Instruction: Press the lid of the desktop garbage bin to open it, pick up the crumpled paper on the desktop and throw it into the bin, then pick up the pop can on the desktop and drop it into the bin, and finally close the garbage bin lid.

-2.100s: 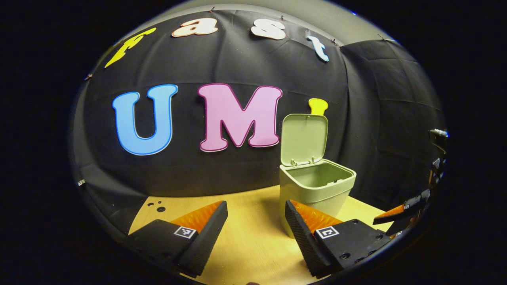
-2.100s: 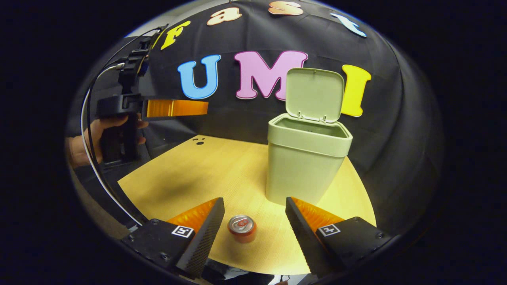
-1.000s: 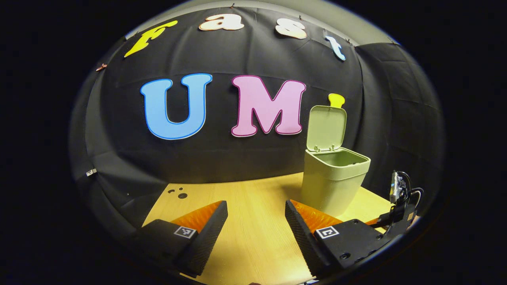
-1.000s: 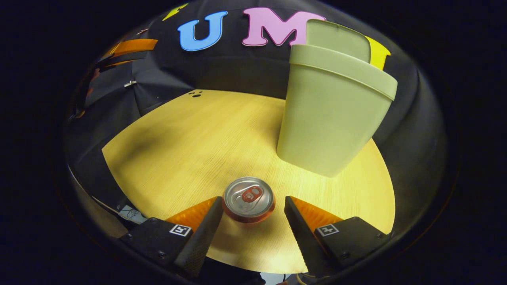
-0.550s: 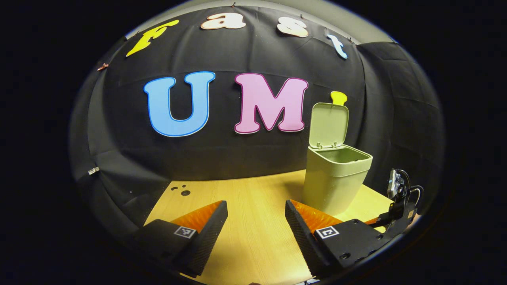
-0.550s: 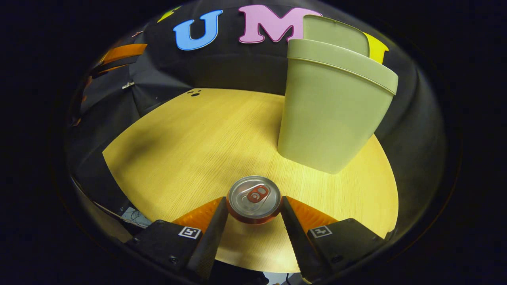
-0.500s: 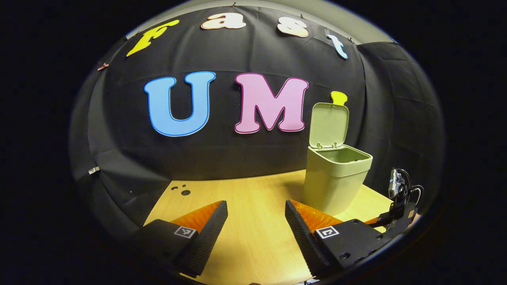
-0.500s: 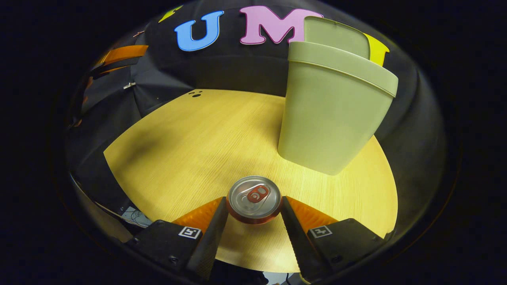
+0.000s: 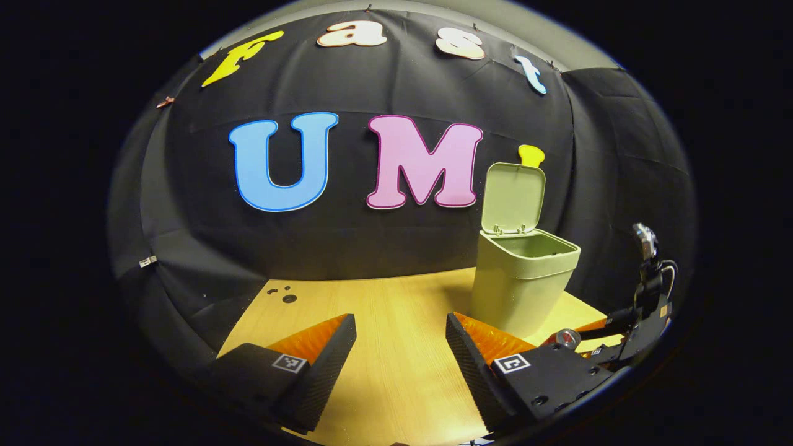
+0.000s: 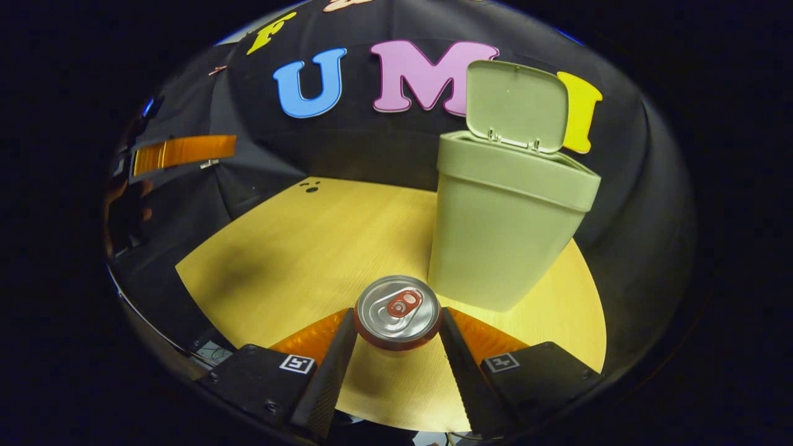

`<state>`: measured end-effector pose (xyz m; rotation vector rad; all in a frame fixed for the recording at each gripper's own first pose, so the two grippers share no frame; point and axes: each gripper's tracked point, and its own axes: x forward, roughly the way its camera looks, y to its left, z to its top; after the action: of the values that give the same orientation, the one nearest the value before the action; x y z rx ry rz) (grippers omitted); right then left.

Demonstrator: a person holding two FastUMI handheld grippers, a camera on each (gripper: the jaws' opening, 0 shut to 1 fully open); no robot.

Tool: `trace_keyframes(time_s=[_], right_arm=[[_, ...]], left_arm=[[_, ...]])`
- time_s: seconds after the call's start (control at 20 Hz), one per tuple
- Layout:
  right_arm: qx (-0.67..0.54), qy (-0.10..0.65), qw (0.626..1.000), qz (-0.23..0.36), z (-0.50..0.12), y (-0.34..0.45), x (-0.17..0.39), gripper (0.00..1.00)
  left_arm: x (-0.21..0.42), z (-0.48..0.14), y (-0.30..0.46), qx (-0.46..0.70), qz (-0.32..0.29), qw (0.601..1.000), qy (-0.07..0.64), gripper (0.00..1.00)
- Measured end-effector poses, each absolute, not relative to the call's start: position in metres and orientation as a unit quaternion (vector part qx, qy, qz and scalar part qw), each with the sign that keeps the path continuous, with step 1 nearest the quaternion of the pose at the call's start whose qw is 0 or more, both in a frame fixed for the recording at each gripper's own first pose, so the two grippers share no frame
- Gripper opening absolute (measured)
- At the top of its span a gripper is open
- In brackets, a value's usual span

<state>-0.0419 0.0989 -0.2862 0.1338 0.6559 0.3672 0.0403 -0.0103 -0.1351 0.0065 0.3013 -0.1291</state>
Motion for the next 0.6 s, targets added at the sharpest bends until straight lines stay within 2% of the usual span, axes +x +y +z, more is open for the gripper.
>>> trace_keyframes(time_s=[0.6], right_arm=[[0.092,0.210,0.961,0.155,-0.180,0.061,0.017,0.83]], left_arm=[[0.037,-0.132,-0.018,0.000,-0.066,0.987,0.148,0.94]])
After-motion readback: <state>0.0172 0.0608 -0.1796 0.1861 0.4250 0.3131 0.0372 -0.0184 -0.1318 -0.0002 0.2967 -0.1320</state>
